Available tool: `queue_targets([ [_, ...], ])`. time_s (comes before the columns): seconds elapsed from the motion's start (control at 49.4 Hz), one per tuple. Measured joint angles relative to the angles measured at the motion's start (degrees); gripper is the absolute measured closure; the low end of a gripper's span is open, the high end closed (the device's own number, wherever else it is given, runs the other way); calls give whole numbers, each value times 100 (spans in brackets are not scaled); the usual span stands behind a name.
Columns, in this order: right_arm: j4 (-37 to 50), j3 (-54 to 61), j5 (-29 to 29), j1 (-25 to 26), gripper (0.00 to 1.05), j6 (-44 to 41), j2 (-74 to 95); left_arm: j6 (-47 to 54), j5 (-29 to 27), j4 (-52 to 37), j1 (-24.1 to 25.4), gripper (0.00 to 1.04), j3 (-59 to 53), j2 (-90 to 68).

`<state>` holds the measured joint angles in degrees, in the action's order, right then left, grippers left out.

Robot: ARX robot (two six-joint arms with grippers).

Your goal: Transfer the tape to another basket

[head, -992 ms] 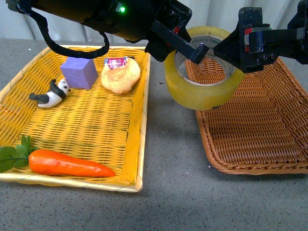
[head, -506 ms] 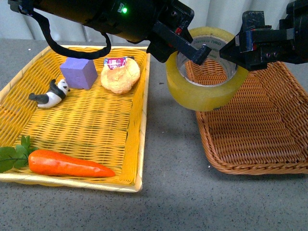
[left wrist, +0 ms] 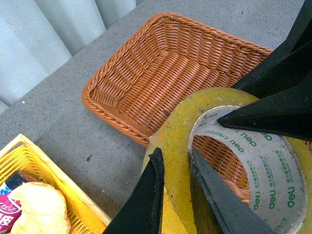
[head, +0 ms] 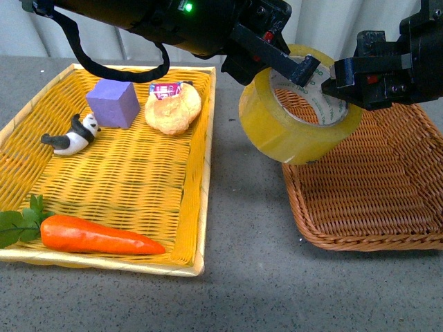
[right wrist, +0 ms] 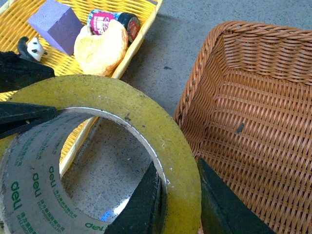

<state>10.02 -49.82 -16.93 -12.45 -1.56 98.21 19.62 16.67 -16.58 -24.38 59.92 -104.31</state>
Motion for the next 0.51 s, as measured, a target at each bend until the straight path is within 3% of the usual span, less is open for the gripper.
queue_targets([
  [0.061,0,0,87,7,89,-13,9,15,-57,-9,0,101,11,2],
  [0.101,2,0,116,28,89,-13,13,13,-59,-9,4,98,11,2],
  [0.405,94,-44,422,232,89,-37,111,20,-96,-9,35,54,11,2],
  [0.466,94,-74,448,310,89,-44,162,-109,-555,-284,-9,46,-66,2],
  [0.506,94,-111,501,404,89,-63,223,-378,-1156,-723,-13,39,-179,2],
])
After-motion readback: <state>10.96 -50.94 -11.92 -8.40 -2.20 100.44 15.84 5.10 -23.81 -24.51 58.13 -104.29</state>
